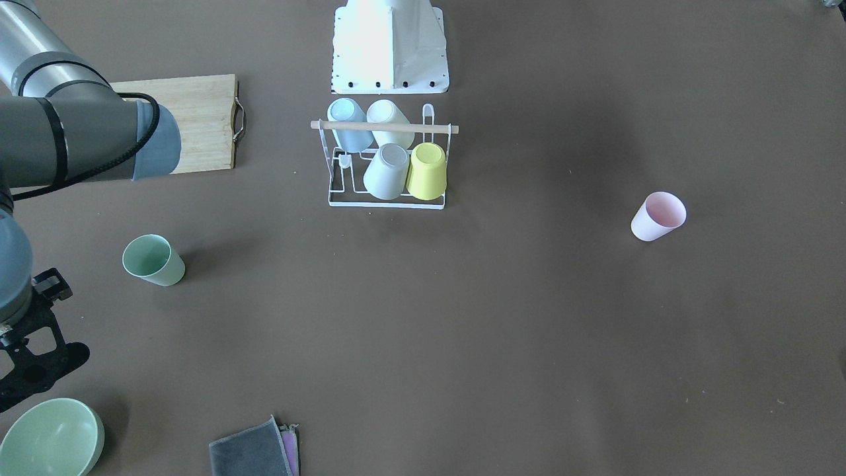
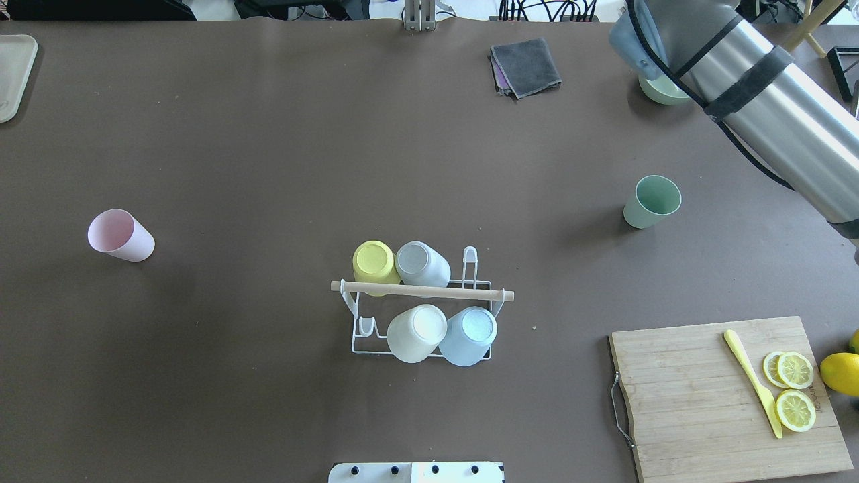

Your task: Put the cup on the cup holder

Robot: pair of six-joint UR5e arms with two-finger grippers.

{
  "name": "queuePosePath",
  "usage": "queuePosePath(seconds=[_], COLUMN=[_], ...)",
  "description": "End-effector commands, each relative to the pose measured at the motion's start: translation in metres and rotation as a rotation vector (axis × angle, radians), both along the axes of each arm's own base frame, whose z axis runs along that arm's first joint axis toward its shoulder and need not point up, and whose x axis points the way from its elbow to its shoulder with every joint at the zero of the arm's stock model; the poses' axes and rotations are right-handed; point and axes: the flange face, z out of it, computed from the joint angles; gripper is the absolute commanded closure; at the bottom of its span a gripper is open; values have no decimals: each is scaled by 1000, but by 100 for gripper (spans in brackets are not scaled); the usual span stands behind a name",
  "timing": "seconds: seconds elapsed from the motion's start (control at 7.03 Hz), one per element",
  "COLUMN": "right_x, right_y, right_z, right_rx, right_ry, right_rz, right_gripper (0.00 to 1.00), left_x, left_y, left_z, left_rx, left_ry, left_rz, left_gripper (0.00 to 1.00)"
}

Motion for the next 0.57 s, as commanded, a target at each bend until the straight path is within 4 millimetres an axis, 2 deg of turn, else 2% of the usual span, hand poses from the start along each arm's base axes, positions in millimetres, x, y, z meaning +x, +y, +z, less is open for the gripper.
queuePosePath(seconds=[0.0,0.14,0.28,0.43], right_x=[-42,-63,-95,-115], right_y=[0,-9,-6,-3], right_z=[-22,-33,-44,-41], right_rx=[-37,-57,-63,-80], right_ry=[34,47,58,62], right_rz=[-52,-72,-116,-179], right_gripper=[0,0,0,0], left_x=[56,93,131,142], left_y=[-53,-71,-81,-85], left_z=[-78,-119,-155,-167], left_rx=[-6,24,35,55], left_ry=[-35,-84,-113,-122], left_rz=[97,160,221,236], left_gripper=[2,2,2,2])
